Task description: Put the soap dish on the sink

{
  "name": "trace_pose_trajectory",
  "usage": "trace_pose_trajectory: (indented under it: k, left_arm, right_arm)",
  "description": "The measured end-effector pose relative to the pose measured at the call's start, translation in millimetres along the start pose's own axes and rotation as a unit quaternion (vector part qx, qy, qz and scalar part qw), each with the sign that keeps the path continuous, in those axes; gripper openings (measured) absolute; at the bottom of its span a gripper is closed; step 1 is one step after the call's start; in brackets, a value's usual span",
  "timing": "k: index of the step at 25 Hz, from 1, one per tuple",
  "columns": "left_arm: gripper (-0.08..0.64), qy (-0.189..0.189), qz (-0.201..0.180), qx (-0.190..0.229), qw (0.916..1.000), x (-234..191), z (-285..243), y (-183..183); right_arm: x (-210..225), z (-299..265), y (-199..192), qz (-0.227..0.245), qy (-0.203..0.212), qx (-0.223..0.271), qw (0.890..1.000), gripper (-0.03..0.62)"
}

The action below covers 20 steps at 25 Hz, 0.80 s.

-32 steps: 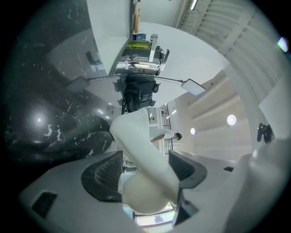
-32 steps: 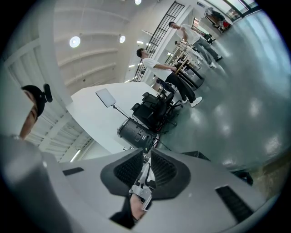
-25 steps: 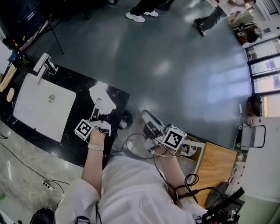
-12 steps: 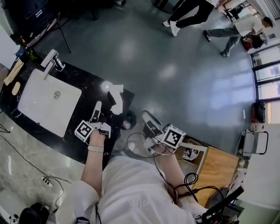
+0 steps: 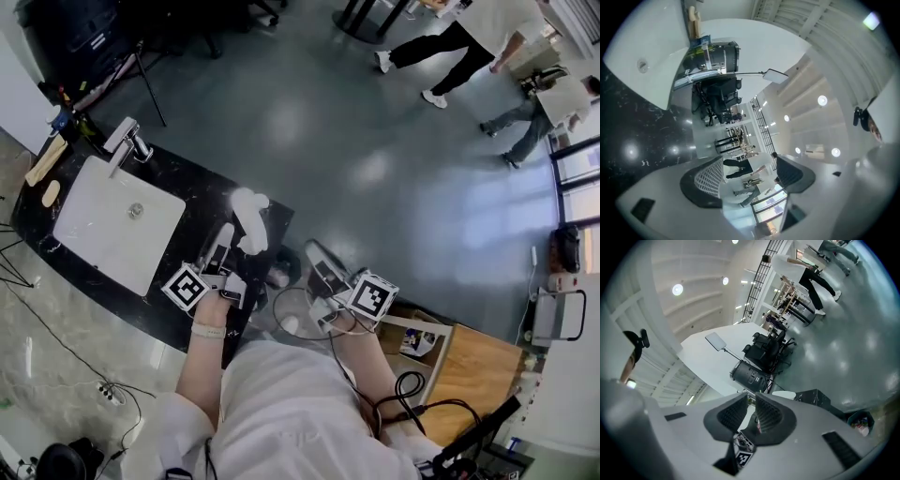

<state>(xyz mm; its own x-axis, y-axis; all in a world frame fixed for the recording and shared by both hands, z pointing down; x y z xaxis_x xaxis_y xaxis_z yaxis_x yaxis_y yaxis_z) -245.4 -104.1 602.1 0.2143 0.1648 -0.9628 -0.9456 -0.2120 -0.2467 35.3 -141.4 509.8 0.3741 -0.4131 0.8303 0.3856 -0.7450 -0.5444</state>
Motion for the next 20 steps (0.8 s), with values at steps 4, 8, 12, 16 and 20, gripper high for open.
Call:
trace_pose_trajectory:
  k: [4, 8, 12, 16, 20]
  left_arm:
    - [0.337, -0.028, -0.041, -0.032, 0.9983, 37, -7, -6]
    - [0.337, -0.071, -0.129, -0.062, 0.9871, 84, -19, -13]
    - [0.337, -0.098, -0.142, -0.096, 0.9803, 115, -28, -40]
    - [0.337, -0.118, -0.149, -0.137, 0.9722, 140, -41, -73]
    - [0.337, -0.136, -0.155, -0.175, 0.9628, 156, -51, -103]
  right_arm:
    - [-9, 9, 8, 0.002, 0.018, 0.021, 1.000, 0.064]
    - [-18, 28, 18, 0.003, 0.037, 0.049, 0.998, 0.064]
    - [-23, 59, 27, 0.007, 0.045, 0.080, 0.996, 0.064]
    - [-26, 94, 38, 0.012, 0.054, 0.118, 0.991, 0.064]
    - [-23, 126, 44, 0.020, 0.053, 0.152, 0.987, 0.064]
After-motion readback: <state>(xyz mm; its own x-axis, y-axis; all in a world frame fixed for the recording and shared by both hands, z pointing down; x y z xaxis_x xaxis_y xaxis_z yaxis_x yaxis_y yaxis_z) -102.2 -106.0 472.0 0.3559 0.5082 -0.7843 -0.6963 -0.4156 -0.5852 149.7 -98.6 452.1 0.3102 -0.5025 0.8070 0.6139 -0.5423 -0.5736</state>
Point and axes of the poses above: the fingertips, and each gripper's own axes: z backward along the fingers, x to its right, y out of its top, the point moved 10 cm from there along z, backward along the fingers, and after that the axes turned 2 degrees about y, right-handed, at the moved point
